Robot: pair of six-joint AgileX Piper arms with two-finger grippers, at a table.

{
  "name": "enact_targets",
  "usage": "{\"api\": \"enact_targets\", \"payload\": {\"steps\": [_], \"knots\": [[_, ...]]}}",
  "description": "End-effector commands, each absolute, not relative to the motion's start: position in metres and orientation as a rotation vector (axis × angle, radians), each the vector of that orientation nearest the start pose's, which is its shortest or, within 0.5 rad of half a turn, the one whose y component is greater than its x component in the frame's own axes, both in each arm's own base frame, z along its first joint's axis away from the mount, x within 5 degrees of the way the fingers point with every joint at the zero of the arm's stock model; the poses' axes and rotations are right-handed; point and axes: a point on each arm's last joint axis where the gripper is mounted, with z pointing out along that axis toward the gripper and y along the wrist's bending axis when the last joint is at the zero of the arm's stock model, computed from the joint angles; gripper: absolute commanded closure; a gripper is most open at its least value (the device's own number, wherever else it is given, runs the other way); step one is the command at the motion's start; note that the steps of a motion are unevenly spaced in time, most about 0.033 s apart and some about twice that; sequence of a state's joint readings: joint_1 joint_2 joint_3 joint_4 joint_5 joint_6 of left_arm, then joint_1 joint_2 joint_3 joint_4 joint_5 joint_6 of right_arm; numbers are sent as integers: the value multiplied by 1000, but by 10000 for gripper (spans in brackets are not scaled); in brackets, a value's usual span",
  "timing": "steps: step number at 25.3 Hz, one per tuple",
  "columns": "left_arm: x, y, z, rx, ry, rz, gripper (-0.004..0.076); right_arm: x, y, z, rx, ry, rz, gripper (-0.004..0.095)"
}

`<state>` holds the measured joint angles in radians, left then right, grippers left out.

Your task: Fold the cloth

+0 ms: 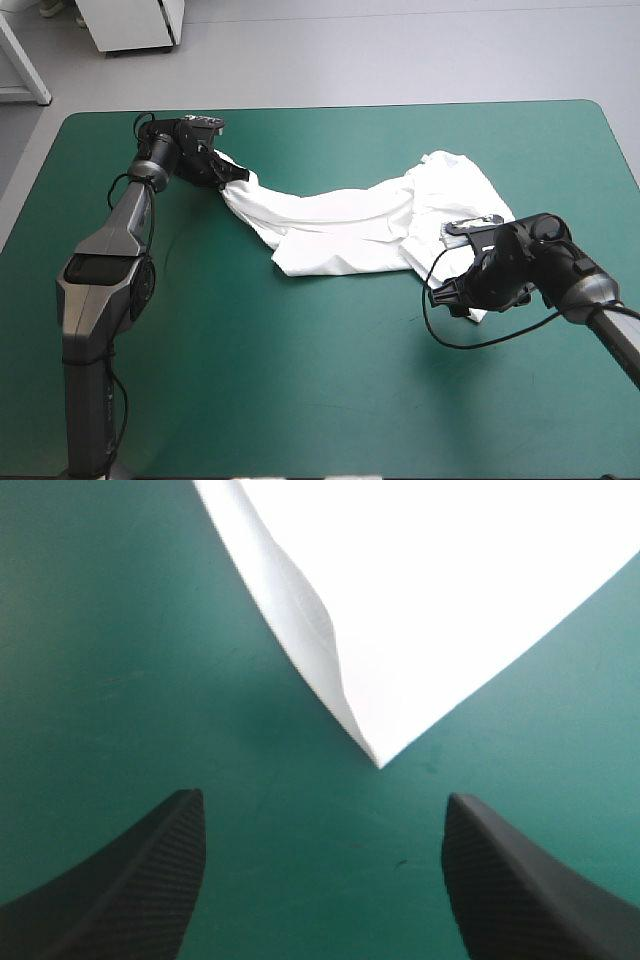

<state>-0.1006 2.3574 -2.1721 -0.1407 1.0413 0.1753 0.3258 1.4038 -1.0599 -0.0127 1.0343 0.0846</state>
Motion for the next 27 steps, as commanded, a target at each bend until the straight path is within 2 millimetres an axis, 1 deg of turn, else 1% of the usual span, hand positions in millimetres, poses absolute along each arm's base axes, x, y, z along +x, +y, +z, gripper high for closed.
{"api": "enact_targets", "payload": {"steps": [1,5,9,10,12,14,17,18,19,20,21,22,23,24,25,26,27], "knots": [[507,-80,213,341,2711,-248,731,265,87,275,-363,2795,46,281],[506,-79,213,345,2722,-245,731,282,93,249,-371,2829,38,301],[505,-79,213,348,2729,-242,731,291,95,227,-386,2896,12,306],[505,-78,213,348,2728,-241,731,294,96,217,-393,2925,0,306],[506,-78,213,357,2721,-237,731,296,97,210,-395,2947,-4,322],[506,-77,213,355,2719,-231,731,296,97,206,-396,2962,-6,417],[506,-75,213,371,2720,-201,731,295,96,203,-401,2964,-13,708],[506,-74,214,376,2718,-184,731,295,96,202,-404,2960,-16,831],[506,-73,215,381,2718,-169,731,295,95,202,-410,2956,-24,931],[504,-71,221,390,2711,-140,731,295,95,206,-416,2938,-33,914],[503,-70,227,386,2704,-123,731,294,94,213,-420,2914,-38,919],[499,-68,244,386,2672,-100,731,292,92,231,-389,2863,-30,927],[496,-65,255,385,2655,-76,731,290,91,245,-375,2827,-33,927],[488,-62,281,379,2614,-34,731,284,87,276,-357,2745,-35,927],[483,-61,297,376,2581,-26,731,281,85,296,-345,2693,-38,927],[471,-59,328,369,2516,-18,731,271,78,334,-313,2598,-52,927],[463,-58,346,365,2479,-16,733,264,74,359,-281,2532,-53,927]]}}
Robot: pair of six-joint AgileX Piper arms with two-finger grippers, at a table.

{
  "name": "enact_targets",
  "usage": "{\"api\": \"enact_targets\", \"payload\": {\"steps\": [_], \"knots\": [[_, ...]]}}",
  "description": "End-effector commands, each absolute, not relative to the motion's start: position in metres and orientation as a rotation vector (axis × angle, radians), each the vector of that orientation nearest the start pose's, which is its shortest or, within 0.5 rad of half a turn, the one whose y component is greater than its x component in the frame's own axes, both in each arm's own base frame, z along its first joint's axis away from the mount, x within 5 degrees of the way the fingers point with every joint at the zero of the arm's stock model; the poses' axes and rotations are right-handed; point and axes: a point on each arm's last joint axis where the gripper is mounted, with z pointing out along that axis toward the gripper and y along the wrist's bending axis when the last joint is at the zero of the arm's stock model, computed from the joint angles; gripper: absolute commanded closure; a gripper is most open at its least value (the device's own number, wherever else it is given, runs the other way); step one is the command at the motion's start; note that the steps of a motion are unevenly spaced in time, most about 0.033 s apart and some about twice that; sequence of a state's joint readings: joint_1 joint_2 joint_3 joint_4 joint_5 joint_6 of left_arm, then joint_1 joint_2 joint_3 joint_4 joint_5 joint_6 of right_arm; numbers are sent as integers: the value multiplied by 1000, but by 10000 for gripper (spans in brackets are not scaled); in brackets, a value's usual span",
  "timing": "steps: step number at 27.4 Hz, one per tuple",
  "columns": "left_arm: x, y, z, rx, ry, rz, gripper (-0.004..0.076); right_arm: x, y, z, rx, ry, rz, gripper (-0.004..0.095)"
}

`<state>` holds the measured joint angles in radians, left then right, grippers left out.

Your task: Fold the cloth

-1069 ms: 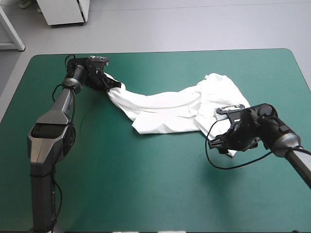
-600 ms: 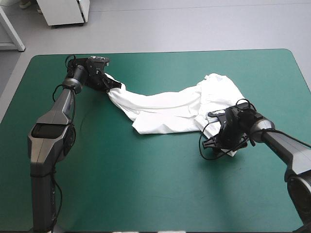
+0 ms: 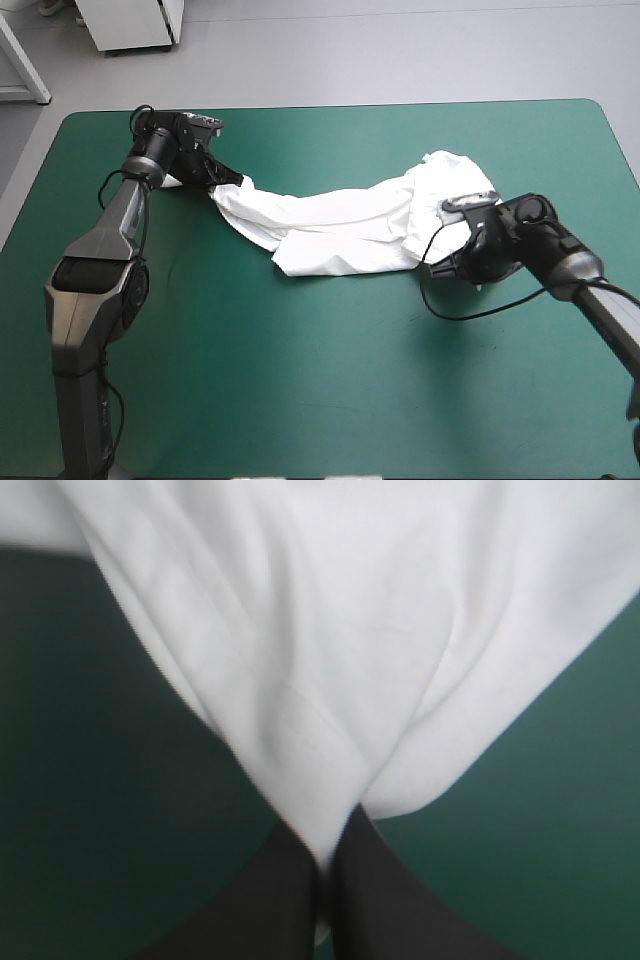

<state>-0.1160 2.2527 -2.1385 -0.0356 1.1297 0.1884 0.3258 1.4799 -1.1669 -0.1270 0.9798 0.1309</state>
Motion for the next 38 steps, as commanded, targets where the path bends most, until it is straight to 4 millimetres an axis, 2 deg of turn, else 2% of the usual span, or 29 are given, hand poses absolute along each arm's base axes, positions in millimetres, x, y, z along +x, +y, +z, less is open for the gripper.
{"api": "enact_targets", "payload": {"steps": [1,2,5,9,11,14,17,20,23,26,30,33,36,38], "knots": [[446,-56,378,351,2410,-15,733,251,68,402,-236,2413,-42,927],[429,-54,405,344,2352,-16,733,239,63,432,-211,2329,-24,927],[396,-50,448,333,2261,-13,733,213,52,487,-166,2178,-7,927],[324,-39,521,306,2075,33,733,160,25,581,-61,1855,-41,927],[296,-34,545,289,1981,55,733,141,15,605,-20,1739,-58,927],[251,-27,580,247,1815,68,733,117,5,631,16,1597,-59,927],[210,-21,606,224,1666,82,733,97,-2,647,40,1502,-37,927],[176,-16,621,209,1584,95,733,83,-7,656,48,1445,-27,927],[153,-9,629,188,1537,171,733,73,-11,661,54,1405,-29,927],[138,-2,632,167,1528,238,733,63,-13,665,57,1387,0,927],[128,5,631,143,1557,309,733,62,-7,661,14,1438,56,927],[129,5,627,162,1601,330,733,73,4,655,-58,1489,115,927],[141,4,619,173,1662,322,733,98,15,645,-91,1563,118,927],[153,2,613,182,1712,318,733,124,23,633,-108,1641,102,927]]}}
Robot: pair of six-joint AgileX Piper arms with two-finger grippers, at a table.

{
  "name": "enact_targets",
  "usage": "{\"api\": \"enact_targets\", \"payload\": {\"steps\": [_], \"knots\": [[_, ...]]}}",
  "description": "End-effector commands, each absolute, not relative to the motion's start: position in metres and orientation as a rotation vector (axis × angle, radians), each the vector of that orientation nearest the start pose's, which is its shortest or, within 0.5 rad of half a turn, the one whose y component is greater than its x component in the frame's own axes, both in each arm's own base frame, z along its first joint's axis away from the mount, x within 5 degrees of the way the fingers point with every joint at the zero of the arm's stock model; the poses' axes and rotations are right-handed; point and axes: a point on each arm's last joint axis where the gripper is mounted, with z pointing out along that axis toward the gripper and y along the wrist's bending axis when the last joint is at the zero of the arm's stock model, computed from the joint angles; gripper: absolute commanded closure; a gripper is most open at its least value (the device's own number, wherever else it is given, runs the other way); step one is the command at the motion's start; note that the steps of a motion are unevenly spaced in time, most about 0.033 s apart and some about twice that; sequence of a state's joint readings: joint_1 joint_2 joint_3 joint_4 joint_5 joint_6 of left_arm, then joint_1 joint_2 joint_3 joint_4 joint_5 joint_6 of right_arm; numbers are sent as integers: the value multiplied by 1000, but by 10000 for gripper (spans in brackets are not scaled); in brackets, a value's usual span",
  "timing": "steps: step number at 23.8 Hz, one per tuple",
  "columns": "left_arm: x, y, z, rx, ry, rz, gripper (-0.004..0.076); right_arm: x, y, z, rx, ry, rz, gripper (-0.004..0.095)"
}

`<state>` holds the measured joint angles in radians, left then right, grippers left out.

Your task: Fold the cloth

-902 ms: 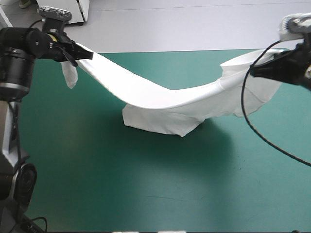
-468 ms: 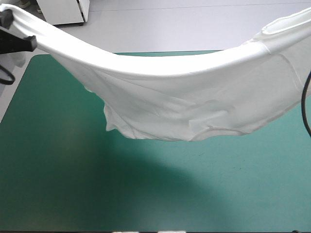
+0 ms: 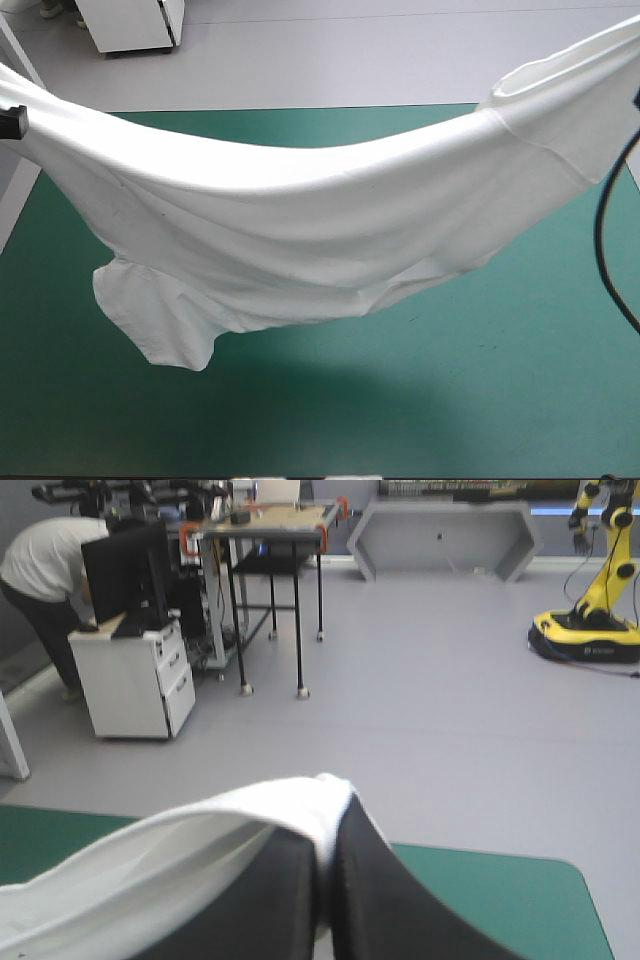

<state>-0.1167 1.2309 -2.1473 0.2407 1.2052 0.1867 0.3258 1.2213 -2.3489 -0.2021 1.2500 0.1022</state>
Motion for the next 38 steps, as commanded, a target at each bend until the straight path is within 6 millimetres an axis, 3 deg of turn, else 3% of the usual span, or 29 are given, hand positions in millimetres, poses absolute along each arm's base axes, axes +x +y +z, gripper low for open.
{"api": "enact_targets", "payload": {"steps": [1,5,8,11,12,16,18,22,25,26,27,30,32,34,37,38], "knots": [[161,1,608,189,1737,317,733,138,28,627,-117,1679,92,927],[198,-6,586,228,1851,286,733,201,50,591,-160,1845,54,927],[240,-14,554,270,1977,256,733,250,66,557,-189,1979,25,927],[285,-22,518,308,2096,218,733,302,81,518,-214,2101,-37,927],[316,-29,496,326,2139,169,733,332,88,493,-225,2164,-55,927],[371,-39,453,347,2188,121,733,389,100,446,-223,2203,-59,927],[414,-45,410,353,2223,115,733,429,109,406,-221,2196,-49,927],[467,-52,351,318,2196,88,733,476,116,353,-242,2144,-62,927],[493,-56,324,301,2117,77,724,493,119,327,-218,2140,-22,913],[501,-57,313,279,2092,64,644,496,117,323,-140,2156,44,807],[506,-58,307,246,2078,45,512,499,109,320,-89,2171,92,621],[509,-57,302,225,2088,34,253,500,96,316,-60,2205,87,221],[507,-56,306,240,2111,59,143,496,89,320,-49,2247,67,-17],[499,-51,321,265,2167,128,121,485,85,331,-59,2285,21,-27],[463,-40,375,235,2330,218,167,451,76,368,-73,2367,-37,38],[455,-38,383,225,2364,223,174,442,74,375,-78,2390,-48,52]]}}
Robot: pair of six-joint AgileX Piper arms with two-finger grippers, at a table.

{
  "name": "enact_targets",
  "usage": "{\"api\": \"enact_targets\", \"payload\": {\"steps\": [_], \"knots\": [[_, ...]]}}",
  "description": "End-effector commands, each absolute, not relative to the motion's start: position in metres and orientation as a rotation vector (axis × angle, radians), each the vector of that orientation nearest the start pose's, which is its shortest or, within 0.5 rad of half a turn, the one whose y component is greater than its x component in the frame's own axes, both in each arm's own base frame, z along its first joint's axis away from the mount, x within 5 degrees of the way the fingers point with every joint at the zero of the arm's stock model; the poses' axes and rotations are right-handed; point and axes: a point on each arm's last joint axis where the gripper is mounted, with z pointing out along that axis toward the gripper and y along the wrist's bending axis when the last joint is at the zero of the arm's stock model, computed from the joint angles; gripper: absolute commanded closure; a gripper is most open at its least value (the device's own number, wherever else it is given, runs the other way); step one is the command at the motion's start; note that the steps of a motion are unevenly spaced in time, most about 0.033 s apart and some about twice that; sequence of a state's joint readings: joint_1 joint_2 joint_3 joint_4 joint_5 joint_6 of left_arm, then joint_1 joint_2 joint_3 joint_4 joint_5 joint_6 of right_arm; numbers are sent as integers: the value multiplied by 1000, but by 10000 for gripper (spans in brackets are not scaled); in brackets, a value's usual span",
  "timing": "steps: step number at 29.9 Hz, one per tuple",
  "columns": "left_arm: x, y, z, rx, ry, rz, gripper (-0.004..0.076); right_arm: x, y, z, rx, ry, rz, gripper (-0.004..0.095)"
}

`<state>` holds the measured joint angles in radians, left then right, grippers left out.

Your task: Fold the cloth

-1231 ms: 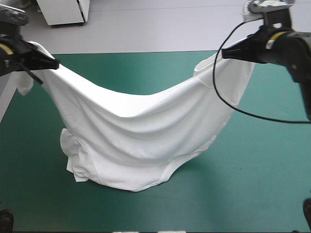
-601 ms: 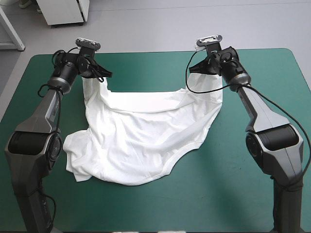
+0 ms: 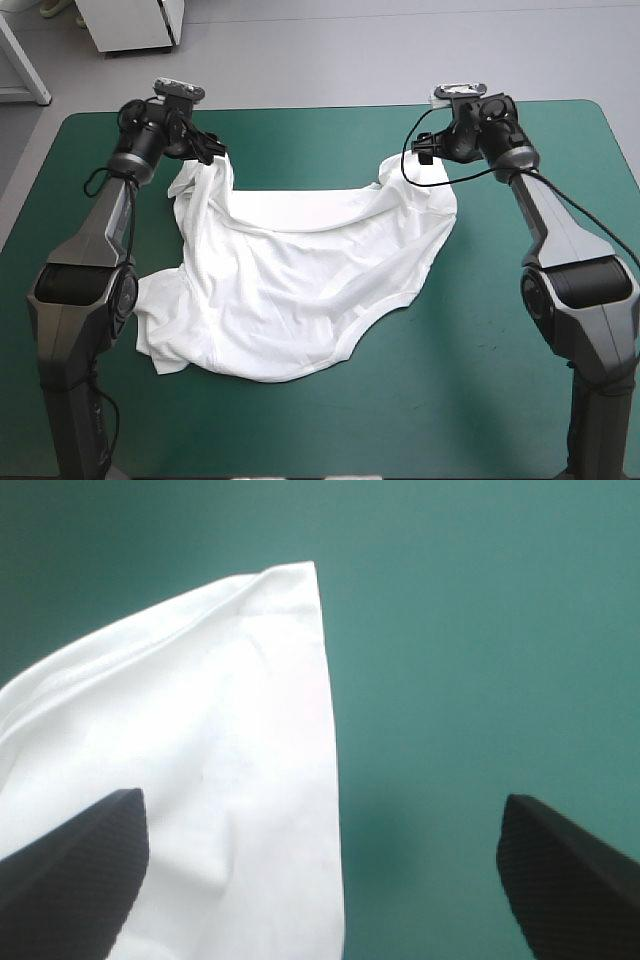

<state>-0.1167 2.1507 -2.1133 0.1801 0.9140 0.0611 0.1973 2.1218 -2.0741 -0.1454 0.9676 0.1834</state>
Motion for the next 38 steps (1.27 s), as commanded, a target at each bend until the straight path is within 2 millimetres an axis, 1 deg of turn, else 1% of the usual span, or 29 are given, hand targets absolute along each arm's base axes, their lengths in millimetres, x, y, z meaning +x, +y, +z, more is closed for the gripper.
{"api": "enact_targets", "payload": {"steps": [1,3,6,8,9,10,11,13,15,20,22,24,26,28,31,34,38], "knots": [[443,-36,388,215,2428,230,182,433,72,378,-79,2440,-63,75],[430,-35,392,205,2510,230,183,420,68,385,-78,2481,-83,101],[415,-41,399,218,2529,109,183,402,65,393,-76,2512,-92,131],[400,-45,405,244,2534,30,183,386,64,400,-87,2515,-73,153],[393,-45,404,246,2549,9,183,379,63,403,-96,2514,-57,163],[382,-45,407,246,2553,-10,183,373,63,402,-111,2527,-44,175],[373,-45,405,248,2573,-17,183,367,62,402,-115,2534,-48,182],[347,-44,404,253,2603,-47,183,357,60,398,-125,2554,-57,196],[318,-41,404,254,2621,-52,183,351,59,393,-135,2573,-63,199],[242,-31,389,224,2678,-40,183,346,59,375,-146,2628,-66,199],[211,-27,376,207,2704,-43,183,346,59,369,-147,2644,-54,199],[187,-23,365,172,2720,-33,183,346,61,367,-157,2649,-32,199],[168,-19,347,143,2757,-12,183,346,62,367,-166,2651,-14,199],[158,-15,327,124,2817,25,183,345,63,367,-166,2654,-8,199],[154,-12,293,123,2913,77,183,345,63,366,-164,2663,2,199],[162,-16,267,121,2914,31,183,343,64,365,-161,2685,23,199],[181,-21,248,112,2905,-7,183,343,65,365,-180,2687,31,199]]}}
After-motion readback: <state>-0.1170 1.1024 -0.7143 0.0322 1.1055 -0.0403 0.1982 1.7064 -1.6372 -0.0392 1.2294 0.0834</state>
